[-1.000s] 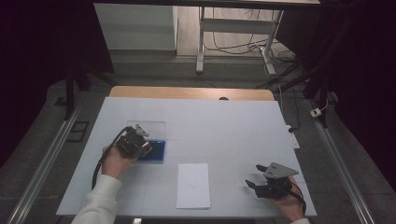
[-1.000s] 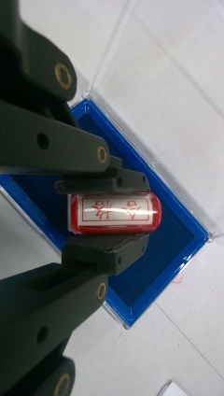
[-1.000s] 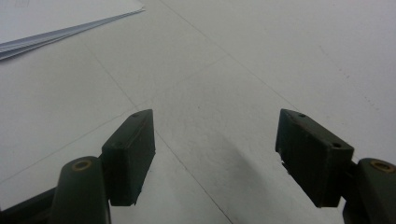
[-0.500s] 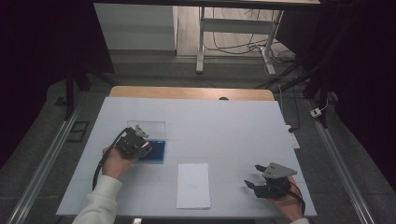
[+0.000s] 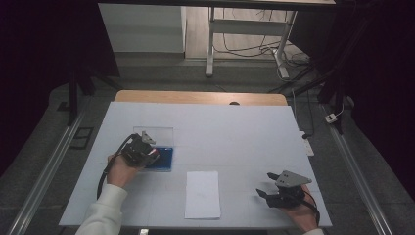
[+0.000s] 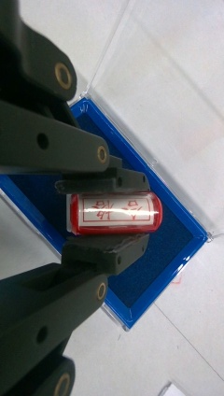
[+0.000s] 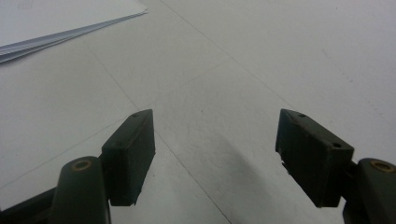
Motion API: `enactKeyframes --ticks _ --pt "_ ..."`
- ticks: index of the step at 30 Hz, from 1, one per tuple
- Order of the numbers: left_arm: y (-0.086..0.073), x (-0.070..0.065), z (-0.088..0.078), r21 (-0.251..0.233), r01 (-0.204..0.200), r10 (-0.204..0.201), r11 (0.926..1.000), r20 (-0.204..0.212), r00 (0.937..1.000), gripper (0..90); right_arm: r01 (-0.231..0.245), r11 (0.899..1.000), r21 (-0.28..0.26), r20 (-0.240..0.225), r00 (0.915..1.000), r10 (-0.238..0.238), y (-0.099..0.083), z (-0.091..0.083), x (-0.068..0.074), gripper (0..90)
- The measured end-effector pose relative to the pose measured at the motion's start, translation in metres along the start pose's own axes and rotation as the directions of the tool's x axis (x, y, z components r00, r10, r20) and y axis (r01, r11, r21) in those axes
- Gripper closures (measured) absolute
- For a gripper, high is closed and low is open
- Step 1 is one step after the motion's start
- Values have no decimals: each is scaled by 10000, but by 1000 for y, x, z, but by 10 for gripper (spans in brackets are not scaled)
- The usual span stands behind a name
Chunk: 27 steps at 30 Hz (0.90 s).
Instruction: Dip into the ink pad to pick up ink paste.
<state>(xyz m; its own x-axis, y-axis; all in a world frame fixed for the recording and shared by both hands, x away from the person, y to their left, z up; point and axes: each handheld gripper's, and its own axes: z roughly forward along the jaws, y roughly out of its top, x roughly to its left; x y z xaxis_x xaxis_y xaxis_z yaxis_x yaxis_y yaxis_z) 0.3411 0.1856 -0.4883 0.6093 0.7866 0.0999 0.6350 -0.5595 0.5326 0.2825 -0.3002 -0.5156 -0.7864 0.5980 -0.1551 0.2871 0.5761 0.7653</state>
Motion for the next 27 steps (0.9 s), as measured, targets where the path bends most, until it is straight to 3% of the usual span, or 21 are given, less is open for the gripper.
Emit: enactKeyframes --ticks 3,8,12,23,27 --pt "2 -2 -3 -12 -108 108 9999 -109 9999 710 -26 10000 19 41 10000 26 0 -1 -1 279" --pt "-3 6 -7 -506 231 -223 9984 161 9996 708 -10 10000 4 61 10000 10 0 -2 -1 279" --pt "-6 14 -23 -1389 820 -751 9869 542 9957 708 -77 9999 -84 106 9999 78 -1 -3 -2 279" --pt "-2 14 -61 -2300 729 -643 9705 448 9969 707 -87 9999 -84 153 9998 88 -2 -4 -4 280" --pt "-3 14 -77 -2671 785 -714 9605 361 9968 706 -69 10000 -3 192 9998 69 -2 -4 -4 280"
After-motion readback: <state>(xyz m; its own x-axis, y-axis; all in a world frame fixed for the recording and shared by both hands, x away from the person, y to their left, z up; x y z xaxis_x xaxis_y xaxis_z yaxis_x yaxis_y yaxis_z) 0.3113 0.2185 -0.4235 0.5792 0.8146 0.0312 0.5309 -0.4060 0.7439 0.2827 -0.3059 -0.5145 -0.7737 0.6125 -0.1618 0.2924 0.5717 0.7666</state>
